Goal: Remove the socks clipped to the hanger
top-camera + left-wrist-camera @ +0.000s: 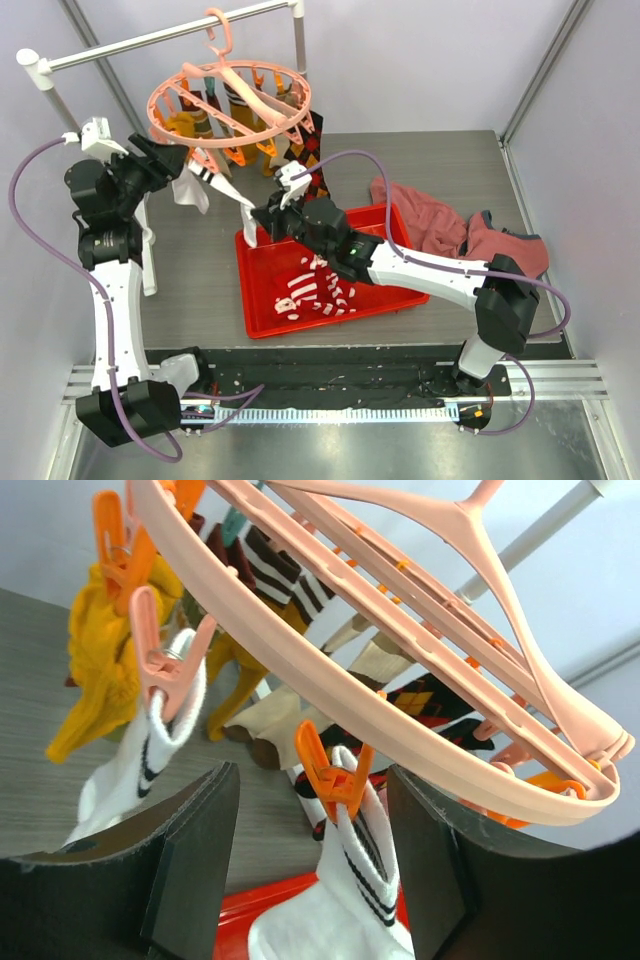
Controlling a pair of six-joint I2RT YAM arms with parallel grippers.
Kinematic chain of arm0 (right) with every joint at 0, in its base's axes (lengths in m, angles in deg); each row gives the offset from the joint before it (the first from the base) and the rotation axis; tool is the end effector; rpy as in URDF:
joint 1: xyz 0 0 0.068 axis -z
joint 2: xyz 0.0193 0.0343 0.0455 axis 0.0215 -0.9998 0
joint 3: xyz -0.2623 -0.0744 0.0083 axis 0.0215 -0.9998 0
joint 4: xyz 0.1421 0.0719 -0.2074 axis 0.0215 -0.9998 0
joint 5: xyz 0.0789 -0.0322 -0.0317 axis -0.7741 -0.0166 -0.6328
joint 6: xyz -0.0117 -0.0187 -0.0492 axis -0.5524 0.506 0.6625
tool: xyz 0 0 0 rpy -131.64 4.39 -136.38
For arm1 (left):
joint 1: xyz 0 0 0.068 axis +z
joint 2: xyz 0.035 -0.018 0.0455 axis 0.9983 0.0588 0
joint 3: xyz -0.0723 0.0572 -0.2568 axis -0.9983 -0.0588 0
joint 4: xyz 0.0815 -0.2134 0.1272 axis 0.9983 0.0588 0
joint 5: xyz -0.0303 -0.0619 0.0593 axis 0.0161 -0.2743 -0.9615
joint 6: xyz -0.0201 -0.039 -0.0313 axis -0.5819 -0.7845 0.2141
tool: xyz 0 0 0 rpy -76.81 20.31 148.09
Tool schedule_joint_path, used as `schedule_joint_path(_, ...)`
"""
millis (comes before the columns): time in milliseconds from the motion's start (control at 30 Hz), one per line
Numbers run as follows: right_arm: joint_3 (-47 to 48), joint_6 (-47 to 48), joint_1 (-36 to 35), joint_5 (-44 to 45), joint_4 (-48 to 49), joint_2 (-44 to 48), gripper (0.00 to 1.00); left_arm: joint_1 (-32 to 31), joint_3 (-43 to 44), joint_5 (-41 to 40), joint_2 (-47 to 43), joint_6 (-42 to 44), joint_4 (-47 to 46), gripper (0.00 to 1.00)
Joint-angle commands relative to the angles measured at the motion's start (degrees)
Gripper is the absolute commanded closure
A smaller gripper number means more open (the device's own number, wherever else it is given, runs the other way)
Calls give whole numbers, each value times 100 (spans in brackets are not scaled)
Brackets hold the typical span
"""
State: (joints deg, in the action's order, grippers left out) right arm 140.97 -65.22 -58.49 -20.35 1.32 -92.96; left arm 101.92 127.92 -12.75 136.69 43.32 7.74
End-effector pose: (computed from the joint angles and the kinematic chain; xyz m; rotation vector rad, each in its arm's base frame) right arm 0.2080 0.3431 0.3418 -0.5090 1.5800 0.8353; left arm 0.2252 0.0453 0.4340 -0.3565 1.5766 -0.6396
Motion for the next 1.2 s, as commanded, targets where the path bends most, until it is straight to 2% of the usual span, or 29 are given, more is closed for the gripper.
schedule_joint_path(0,99,-169,57,-222,146,230,99,53,-46,582,96,-299,-805,36)
schedule_joint_path(200,178,-160,84,-336,84,151,99,44,-126,951,281,-352,-1332,35)
schedule_joint_path(400,82,-186,92,-380,110,151,99,53,-345,757,307,-431,-1675,36)
schedule_joint_path(500,126,-186,93,-380,84,133,99,53,-354,705,360,-431,-1790,39)
schedule_joint_path(633,170,-186,92,-389,67,116,99,53,-354,679,360,-422,-1869,52)
schedule_joint_path(800,170,-221,93,-362,49,90,99,53,-275,705,439,-396,-1799,62)
schedule_joint_path(833,178,-230,93,-345,23,98,99,53,-231,696,457,-396,-1781,69)
schedule_joint_path(900,179,-256,92,-345,14,116,99,53,-231,705,448,-413,-1755,77)
schedule_joint_path(933,161,-283,93,-327,-4,159,99,53,-205,687,440,-431,-1746,86)
schedule_joint_path(1033,152,-388,93,-266,-205,238,99,53,-143,643,413,-431,-1536,100)
schedule_joint_path(1167,108,-520,84,-231,-863,554,99,53,-64,626,422,-440,-1333,100)
